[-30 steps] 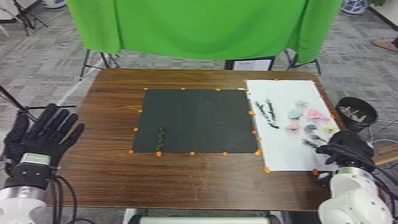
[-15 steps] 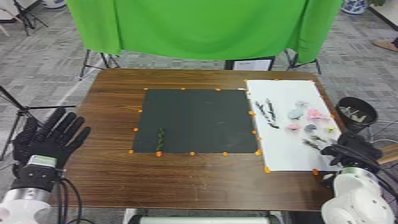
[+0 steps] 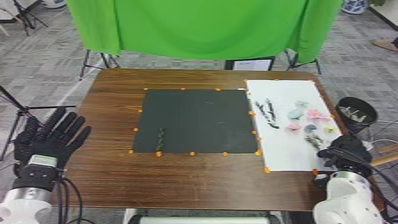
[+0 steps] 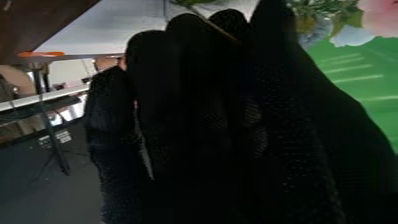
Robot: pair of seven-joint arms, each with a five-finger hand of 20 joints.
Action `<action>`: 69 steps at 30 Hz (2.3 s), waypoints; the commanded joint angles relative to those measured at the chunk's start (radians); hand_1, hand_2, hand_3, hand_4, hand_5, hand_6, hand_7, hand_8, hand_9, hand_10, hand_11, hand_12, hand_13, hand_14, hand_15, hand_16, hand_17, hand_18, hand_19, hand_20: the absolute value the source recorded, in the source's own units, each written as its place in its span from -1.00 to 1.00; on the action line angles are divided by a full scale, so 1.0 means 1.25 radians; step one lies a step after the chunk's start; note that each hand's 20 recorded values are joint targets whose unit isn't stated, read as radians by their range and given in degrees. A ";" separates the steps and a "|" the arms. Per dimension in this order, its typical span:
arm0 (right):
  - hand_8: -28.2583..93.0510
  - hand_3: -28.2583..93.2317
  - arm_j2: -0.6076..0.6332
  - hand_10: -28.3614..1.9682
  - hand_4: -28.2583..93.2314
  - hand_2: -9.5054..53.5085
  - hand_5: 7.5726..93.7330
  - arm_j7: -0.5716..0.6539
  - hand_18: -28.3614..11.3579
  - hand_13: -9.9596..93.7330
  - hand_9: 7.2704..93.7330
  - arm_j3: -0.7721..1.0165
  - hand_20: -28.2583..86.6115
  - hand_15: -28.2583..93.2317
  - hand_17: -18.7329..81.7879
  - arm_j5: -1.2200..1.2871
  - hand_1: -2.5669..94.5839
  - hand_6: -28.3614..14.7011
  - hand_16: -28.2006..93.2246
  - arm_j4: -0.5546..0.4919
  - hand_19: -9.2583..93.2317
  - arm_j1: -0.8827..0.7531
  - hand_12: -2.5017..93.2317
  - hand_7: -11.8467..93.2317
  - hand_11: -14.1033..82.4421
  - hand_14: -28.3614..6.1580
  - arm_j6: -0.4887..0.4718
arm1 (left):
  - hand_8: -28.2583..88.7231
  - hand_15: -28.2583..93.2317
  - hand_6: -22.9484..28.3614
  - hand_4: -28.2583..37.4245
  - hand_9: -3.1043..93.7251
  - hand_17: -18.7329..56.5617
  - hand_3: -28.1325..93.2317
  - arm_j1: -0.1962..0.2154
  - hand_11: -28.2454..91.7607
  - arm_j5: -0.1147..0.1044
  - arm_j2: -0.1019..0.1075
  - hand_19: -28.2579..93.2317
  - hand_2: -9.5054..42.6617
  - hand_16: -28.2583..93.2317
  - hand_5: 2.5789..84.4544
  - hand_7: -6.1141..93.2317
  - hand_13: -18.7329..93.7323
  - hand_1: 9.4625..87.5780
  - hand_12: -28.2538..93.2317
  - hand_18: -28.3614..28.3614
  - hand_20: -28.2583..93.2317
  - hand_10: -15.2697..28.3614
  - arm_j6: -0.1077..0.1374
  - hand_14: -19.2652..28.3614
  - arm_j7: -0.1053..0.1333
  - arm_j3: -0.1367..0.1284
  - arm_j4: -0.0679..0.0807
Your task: Arrange flowers
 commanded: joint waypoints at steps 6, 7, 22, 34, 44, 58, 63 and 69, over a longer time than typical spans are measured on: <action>-0.30 0.70 0.012 0.23 -1.00 -1.00 0.68 0.013 -0.85 0.57 0.83 -0.024 0.15 0.40 0.14 -0.020 0.19 0.25 0.17 -0.054 0.85 0.022 0.12 -0.12 -0.33 -0.11 0.129 | -0.66 0.07 0.32 -1.00 -0.25 -0.66 0.59 0.009 -0.16 -0.001 -0.004 0.03 0.03 -0.66 -0.07 -0.58 -0.24 -0.56 -0.35 0.49 -0.46 0.54 -0.005 0.54 -0.006 -0.005 -0.001; -0.27 0.71 0.014 0.23 -1.00 -1.00 0.69 0.014 -0.85 0.58 0.84 -0.026 0.16 0.42 0.15 -0.020 0.19 0.24 0.16 -0.063 0.86 0.026 0.14 -0.14 -0.33 -0.11 0.138 | -0.66 0.07 0.32 -1.00 -0.25 -0.66 0.59 0.009 -0.16 -0.001 -0.004 0.03 0.03 -0.66 -0.07 -0.58 -0.24 -0.56 -0.35 0.49 -0.46 0.54 -0.006 0.54 -0.005 -0.005 -0.001; -0.23 0.73 -0.058 0.23 -0.97 -1.00 0.71 0.025 -0.88 0.60 0.85 -0.267 0.17 0.44 0.19 0.255 0.16 0.23 0.17 -0.114 0.91 0.341 0.16 -0.16 -0.30 -0.11 0.186 | -0.66 0.06 0.32 -1.00 -0.25 -0.66 0.59 0.028 -0.17 -0.015 0.005 0.03 0.02 -0.66 -0.07 -0.58 -0.24 -0.56 -0.35 0.49 -0.46 0.54 -0.001 0.54 0.021 -0.043 -0.006; -0.23 0.74 -0.269 0.18 -0.91 -1.00 0.69 0.029 -0.92 0.58 0.82 -0.532 0.14 0.52 0.19 0.230 0.13 0.22 0.11 0.092 0.96 0.522 0.18 -0.13 -0.21 -0.23 0.135 | -0.66 0.07 0.32 -1.00 -0.24 -0.66 0.60 -0.029 -0.16 0.000 0.026 0.04 0.02 -0.66 -0.07 -0.58 -0.24 -0.56 -0.35 0.49 -0.46 0.54 0.031 0.54 -0.001 0.012 0.011; -0.26 0.74 -0.344 0.12 -0.88 -1.00 0.65 0.056 -0.99 0.54 0.77 -0.620 0.15 0.57 0.18 0.146 0.13 0.17 0.07 0.132 0.97 0.519 0.16 -0.04 -0.12 -0.33 0.084 | -0.66 0.07 0.32 -1.00 -0.24 -0.66 0.60 -0.022 -0.16 -0.008 0.038 0.03 0.03 -0.66 -0.06 -0.58 -0.24 -0.56 -0.35 0.48 -0.46 0.54 0.046 0.54 -0.009 0.016 0.006; -0.26 0.73 -0.413 0.05 -0.88 -1.00 0.62 0.060 -1.00 0.55 0.74 -0.605 0.25 0.59 0.25 0.084 0.12 0.13 0.06 0.182 1.00 0.467 0.12 -0.02 -0.04 -0.40 0.034 | -0.66 0.06 0.32 -1.00 -0.24 -0.65 0.60 -0.080 -0.16 -0.001 0.047 0.03 0.02 -0.66 -0.08 -0.58 -0.24 -0.56 -0.35 0.48 -0.46 0.54 0.051 0.54 -0.058 0.060 0.025; -0.27 0.66 -0.418 -0.05 -0.90 -1.00 0.61 0.051 -1.00 0.54 0.72 -0.609 0.26 0.59 0.25 0.081 0.08 0.12 0.05 0.182 1.00 0.473 0.01 -0.05 0.06 -0.42 0.036 | -0.66 0.06 0.32 -1.00 -0.24 -0.66 0.59 -0.082 -0.17 0.000 0.052 0.03 0.03 -0.66 -0.08 -0.58 -0.24 -0.56 -0.35 0.48 -0.46 0.54 0.048 0.54 -0.061 0.061 0.025; -0.27 0.65 -0.422 -0.08 -0.90 -1.00 0.59 0.043 -1.00 0.54 0.71 -0.612 0.26 0.59 0.24 0.085 0.07 0.12 0.04 0.190 1.00 0.476 -0.02 -0.06 0.07 -0.42 0.039 | -0.66 0.07 0.32 -1.00 -0.24 -0.65 0.59 -0.084 -0.17 -0.001 0.052 0.03 0.03 -0.66 -0.07 -0.57 -0.24 -0.56 -0.35 0.48 -0.46 0.54 0.053 0.54 -0.068 0.067 0.024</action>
